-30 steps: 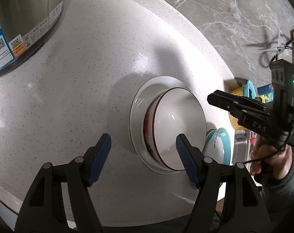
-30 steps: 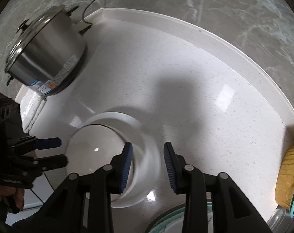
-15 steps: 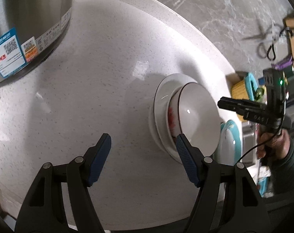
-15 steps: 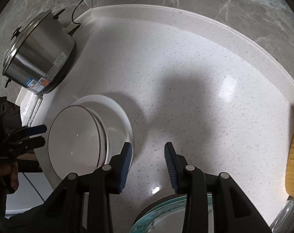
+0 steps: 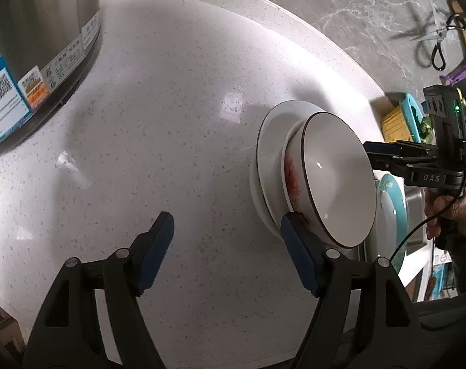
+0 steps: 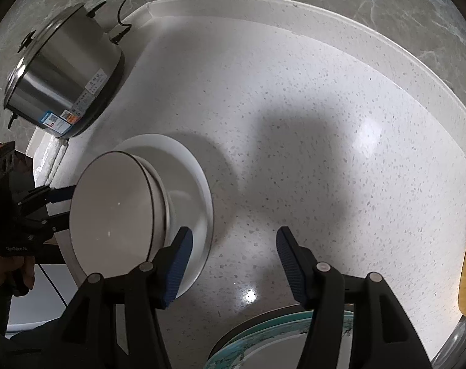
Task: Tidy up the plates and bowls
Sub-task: 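Grip the rim of the bowl stack with both tools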
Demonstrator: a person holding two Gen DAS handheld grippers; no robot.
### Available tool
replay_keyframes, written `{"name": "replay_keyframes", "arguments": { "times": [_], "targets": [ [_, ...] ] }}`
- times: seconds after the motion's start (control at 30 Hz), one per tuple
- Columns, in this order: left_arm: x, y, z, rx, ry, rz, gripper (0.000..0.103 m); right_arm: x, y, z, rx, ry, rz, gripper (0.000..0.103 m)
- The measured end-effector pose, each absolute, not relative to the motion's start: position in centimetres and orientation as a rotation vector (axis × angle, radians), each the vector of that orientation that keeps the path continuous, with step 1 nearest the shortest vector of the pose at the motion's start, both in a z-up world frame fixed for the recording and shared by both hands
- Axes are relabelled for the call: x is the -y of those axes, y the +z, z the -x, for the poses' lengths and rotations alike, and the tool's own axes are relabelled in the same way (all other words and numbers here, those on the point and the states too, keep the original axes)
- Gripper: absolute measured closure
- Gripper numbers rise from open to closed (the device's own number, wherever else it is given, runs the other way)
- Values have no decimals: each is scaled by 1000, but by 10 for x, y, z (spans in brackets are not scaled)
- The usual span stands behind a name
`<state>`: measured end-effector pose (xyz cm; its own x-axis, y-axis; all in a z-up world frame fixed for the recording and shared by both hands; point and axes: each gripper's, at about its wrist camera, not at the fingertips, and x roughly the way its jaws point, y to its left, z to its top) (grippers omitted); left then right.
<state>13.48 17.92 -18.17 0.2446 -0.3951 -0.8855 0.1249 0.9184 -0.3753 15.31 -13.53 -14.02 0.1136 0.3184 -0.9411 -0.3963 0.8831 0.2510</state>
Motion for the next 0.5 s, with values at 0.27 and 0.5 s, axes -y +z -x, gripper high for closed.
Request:
{"name": "replay_keyframes", "arguments": {
  "times": [0.27,0.5],
  "targets": [
    [-168,-179,-146,-1300,-336,190,30,134,-152,-152,-1382,523,72,43],
    [-162,-189,-154,-1351,-276,250,30,130,-163,-153,-1397,526,69,43]
  ]
}}
